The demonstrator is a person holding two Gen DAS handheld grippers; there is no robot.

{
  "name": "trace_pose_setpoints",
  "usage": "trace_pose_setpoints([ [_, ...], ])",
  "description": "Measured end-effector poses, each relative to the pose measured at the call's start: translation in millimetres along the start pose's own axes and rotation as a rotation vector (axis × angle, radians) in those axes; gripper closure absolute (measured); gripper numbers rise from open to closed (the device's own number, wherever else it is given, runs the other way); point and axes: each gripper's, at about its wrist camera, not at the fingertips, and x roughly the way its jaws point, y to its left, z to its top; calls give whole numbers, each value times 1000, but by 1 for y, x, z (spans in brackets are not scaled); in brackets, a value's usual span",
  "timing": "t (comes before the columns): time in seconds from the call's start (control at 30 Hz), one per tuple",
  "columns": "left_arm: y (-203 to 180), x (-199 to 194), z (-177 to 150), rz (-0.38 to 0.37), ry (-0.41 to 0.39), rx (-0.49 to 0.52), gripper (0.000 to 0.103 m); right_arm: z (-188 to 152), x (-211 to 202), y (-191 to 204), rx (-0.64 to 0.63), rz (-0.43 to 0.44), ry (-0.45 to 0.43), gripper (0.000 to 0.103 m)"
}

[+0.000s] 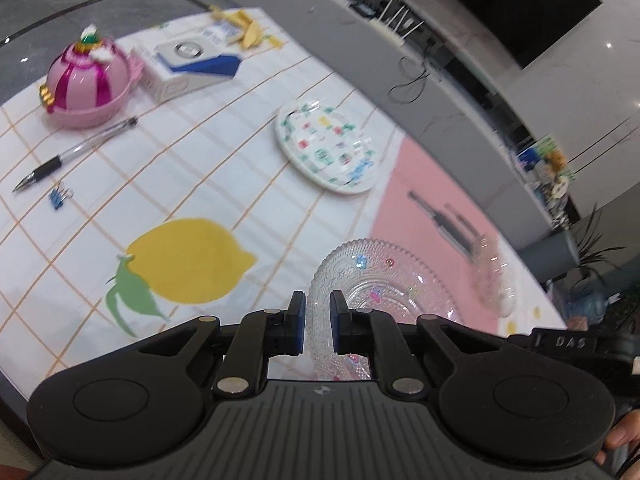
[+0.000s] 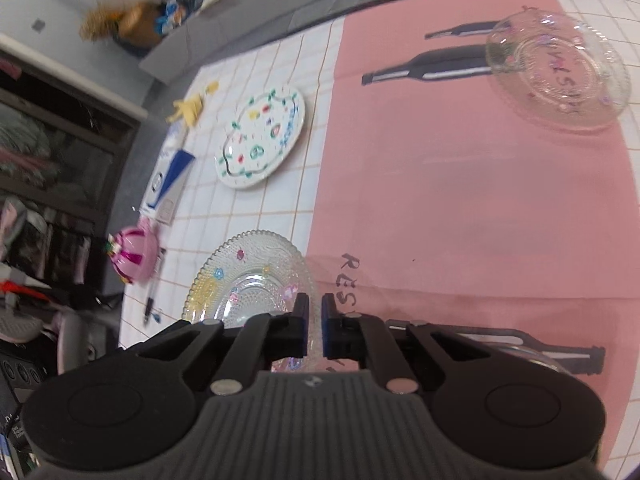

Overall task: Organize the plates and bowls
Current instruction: 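Lift the glass plate with both grippers, set it beside the bowl stack, open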

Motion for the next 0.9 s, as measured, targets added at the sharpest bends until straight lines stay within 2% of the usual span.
trace_pose_setpoints([
  [0.2, -38, -17, -3, -50, -26, 42, 90, -5, -47, -16, 37, 64, -92, 99],
  [0.43, -104, -35, -25, -123, -53, 144, 90, -23, -124, -50, 52, 97, -231, 99],
  [0.7, -176, -20, -77, -215, 8, 253, 90, -56, -200, -129, 103, 69, -340, 99],
  [0.9, -216, 7, -127, -228, 82, 329, 90, -88, -228, -199, 219, 45, -396, 99],
])
